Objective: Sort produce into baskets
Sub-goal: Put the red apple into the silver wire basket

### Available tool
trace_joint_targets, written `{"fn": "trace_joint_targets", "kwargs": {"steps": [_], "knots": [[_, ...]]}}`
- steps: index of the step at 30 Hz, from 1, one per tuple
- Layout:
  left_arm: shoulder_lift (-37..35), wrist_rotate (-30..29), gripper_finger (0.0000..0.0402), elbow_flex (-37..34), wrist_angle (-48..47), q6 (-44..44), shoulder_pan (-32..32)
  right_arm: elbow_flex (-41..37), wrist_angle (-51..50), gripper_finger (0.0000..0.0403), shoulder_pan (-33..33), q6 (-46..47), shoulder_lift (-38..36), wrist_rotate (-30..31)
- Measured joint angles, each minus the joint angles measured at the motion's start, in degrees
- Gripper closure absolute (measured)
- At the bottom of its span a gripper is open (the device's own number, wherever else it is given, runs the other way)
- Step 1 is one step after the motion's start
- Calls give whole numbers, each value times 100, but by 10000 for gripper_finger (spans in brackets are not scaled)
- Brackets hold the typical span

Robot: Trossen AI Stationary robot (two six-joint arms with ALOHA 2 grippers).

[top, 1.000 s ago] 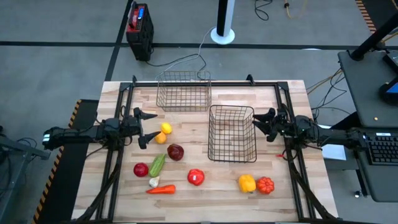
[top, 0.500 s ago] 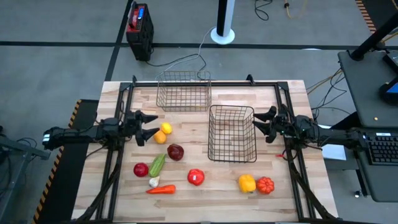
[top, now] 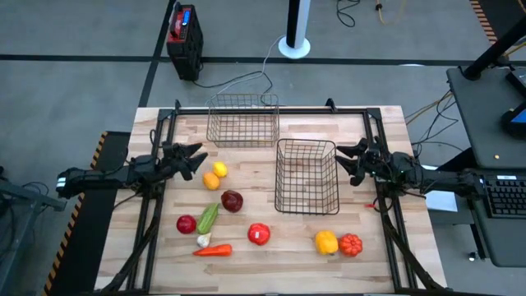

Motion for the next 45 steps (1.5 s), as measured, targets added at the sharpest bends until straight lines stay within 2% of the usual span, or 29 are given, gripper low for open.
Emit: {"fn": "trace_joint_targets", "kwargs": {"steps": [3,6,9,12,16,21,23,29,34,37,45], "knots": [[15,52,10,1,127,-222,-4,0,154,188,0,-94,0,0],[2,488,10,1,235,-212,0,0,166,188,0,-102,0,0],[7,649,10,1,275,-635,-5,0,103,188,0,-91,3,-2],[7,978,10,1,408,-578,-11,0,103,188,0,-94,4,-2],[11,1124,10,1,547,-545,-11,0,102,188,0,-94,4,-2],[147,1951,10,16,1214,-557,-75,0,101,188,0,-94,4,-4],[326,2064,10,177,1197,-557,-150,0,91,188,0,-94,7,-4],[1268,2156,10,1113,167,-71,-322,0,77,188,0,-94,9,-4],[2380,2677,10,2133,-1066,1411,-508,0,26,188,0,-97,40,-4],[3070,2729,10,2699,-2015,2186,-639,0,-15,188,0,-84,74,-4],[4944,2782,10,3950,-3974,2523,-754,0,-50,188,0,-33,118,-7]]}}
